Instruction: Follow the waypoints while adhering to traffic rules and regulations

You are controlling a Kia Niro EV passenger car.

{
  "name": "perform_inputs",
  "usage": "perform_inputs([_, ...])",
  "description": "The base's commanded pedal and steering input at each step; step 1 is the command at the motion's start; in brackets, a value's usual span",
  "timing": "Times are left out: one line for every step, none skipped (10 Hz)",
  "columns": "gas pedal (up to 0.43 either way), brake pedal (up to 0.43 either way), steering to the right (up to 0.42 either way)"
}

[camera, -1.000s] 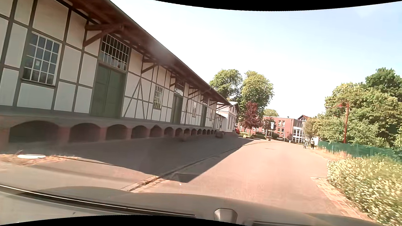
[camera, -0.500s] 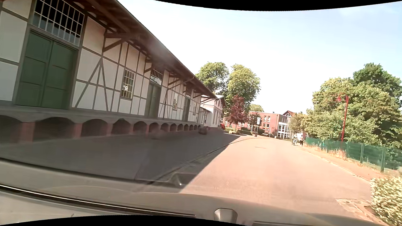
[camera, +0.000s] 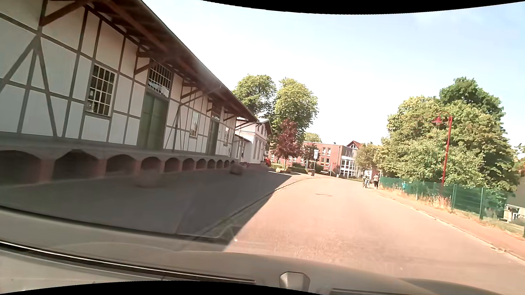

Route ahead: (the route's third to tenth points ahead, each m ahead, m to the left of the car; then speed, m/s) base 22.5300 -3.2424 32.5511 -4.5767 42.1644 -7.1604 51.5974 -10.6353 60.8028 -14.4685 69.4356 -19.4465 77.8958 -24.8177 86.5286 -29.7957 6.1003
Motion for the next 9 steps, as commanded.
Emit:
perform_inputs([0.169,0.006,0.112])
perform_inputs([0.177,0.006,0.11])
perform_inputs([0.177,0.006,0.105])
perform_inputs([0.177,0.006,0.101])
perform_inputs([0.177,0.006,0.098])
perform_inputs([0.177,0.006,0.089])
perform_inputs([0.189,0.006,0.081])
perform_inputs([0.189,0.006,0.072])
perform_inputs([0.189,0.006,0.06])
